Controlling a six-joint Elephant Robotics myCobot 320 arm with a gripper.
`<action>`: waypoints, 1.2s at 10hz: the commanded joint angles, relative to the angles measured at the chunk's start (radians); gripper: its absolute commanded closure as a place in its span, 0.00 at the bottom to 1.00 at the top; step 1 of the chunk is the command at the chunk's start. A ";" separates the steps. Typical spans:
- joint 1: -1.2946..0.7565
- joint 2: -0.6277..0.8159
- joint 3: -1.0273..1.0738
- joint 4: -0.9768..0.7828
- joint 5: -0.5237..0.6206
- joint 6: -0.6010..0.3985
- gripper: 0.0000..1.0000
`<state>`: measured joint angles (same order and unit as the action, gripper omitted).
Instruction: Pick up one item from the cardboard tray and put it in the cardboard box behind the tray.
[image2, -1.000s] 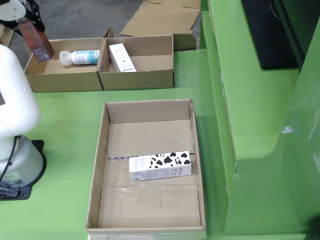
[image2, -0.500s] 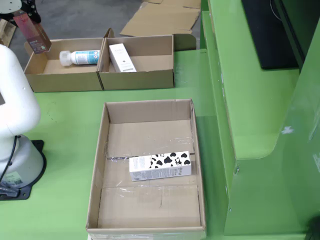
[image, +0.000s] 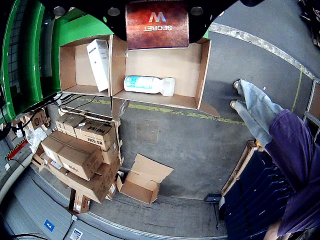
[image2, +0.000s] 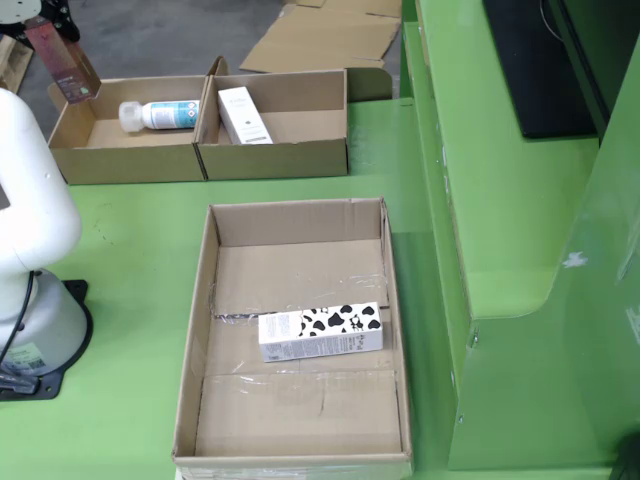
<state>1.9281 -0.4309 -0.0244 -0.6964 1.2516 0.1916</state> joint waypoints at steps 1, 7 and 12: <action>-0.004 -0.039 0.024 0.131 -0.033 -0.022 1.00; -0.066 -0.489 0.024 1.202 -0.299 -0.363 1.00; -0.236 -0.490 0.024 0.743 -0.015 -0.161 1.00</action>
<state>1.8101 -0.9786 -0.0276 0.0367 0.9955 -0.1349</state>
